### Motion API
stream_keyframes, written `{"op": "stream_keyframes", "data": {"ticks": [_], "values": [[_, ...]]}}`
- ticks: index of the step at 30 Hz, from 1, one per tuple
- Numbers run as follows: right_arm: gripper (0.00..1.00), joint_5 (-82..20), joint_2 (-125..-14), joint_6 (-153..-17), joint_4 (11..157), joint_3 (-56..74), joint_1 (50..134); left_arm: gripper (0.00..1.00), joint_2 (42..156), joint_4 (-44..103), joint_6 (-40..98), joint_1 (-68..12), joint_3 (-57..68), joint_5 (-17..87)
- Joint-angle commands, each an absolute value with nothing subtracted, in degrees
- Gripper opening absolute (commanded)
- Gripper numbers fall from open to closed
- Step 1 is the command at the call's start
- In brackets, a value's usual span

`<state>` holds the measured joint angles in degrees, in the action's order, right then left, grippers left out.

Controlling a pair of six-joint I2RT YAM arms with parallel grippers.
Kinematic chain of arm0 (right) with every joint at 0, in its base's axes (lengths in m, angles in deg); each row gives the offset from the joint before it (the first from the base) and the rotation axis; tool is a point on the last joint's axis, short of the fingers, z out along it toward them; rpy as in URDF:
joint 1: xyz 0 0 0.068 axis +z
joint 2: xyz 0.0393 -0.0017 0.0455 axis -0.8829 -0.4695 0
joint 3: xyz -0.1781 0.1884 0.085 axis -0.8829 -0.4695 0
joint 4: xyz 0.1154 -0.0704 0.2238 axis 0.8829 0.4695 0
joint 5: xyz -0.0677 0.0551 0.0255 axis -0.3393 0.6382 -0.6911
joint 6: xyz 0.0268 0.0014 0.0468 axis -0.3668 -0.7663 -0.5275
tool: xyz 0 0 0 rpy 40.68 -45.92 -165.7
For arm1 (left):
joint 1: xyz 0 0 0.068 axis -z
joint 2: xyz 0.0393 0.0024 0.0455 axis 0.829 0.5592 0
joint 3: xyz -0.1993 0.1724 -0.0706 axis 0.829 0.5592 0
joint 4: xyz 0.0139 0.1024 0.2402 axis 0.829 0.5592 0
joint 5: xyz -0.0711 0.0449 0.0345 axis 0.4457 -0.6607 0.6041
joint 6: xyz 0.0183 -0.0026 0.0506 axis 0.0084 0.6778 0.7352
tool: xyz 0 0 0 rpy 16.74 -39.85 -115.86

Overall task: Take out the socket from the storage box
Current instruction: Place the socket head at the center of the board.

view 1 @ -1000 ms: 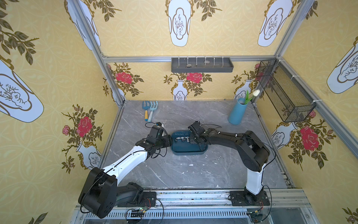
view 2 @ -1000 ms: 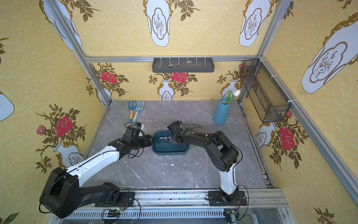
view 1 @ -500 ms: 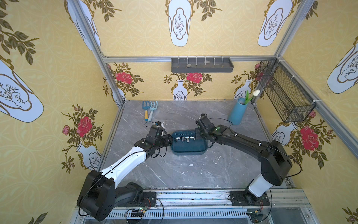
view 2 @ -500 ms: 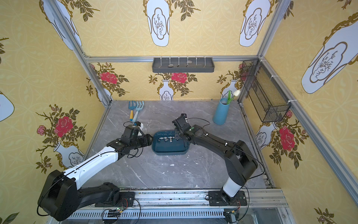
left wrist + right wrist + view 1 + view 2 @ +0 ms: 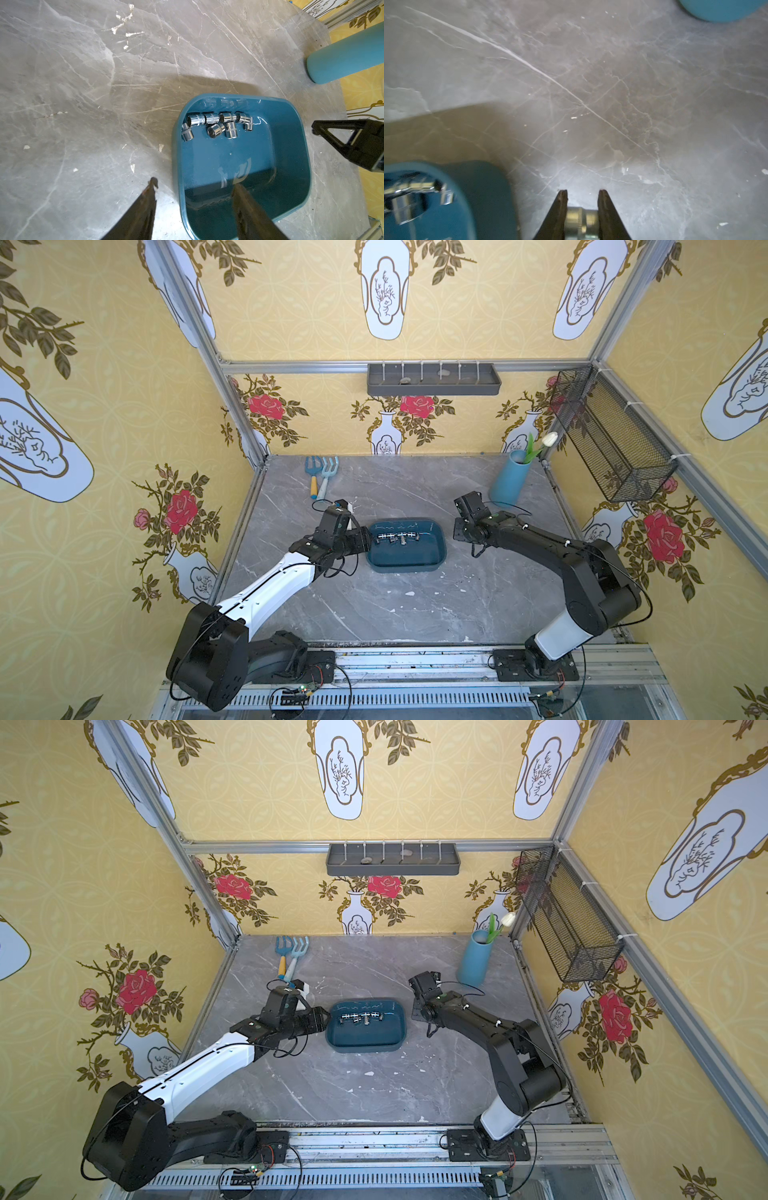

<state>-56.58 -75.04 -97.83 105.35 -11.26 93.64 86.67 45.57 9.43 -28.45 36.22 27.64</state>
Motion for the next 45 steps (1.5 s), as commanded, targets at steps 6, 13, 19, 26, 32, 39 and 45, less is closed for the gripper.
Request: {"op": "stream_keyframes", "data": {"ticks": [6, 13, 19, 26, 32, 39, 45], "values": [[0.28, -55.43, -80.40, -97.77, 101.12, -11.39, 92.85, 0.64, 86.86, 44.12, 8.98, -28.46, 36.24, 28.24], [0.28, -56.28, -82.35, -98.23, 100.46, -11.59, 92.67, 0.64, 86.79, 44.02, 8.67, -28.49, 36.42, 28.44], [0.33, -57.51, -82.42, -98.54, 100.32, -12.05, 92.66, 0.64, 86.80, 44.04, 8.67, -28.44, 36.32, 28.43], [0.51, -59.24, -81.67, -99.07, 100.43, -12.70, 92.76, 0.65, 86.79, 44.49, 8.77, -28.48, 35.86, 28.25], [0.55, -59.17, -79.72, -98.92, 100.69, -12.92, 92.76, 0.65, 86.79, 44.70, 9.18, -28.45, 35.39, 28.21], [0.55, -57.47, -81.00, -96.60, 99.17, -12.06, 92.45, 0.65, 87.32, 44.55, 9.26, -28.46, 35.00, 28.66], [0.53, -54.74, -82.71, -95.68, 97.64, -11.12, 91.14, 0.65, 87.32, 44.70, 9.38, -28.45, 34.99, 28.70]]}}
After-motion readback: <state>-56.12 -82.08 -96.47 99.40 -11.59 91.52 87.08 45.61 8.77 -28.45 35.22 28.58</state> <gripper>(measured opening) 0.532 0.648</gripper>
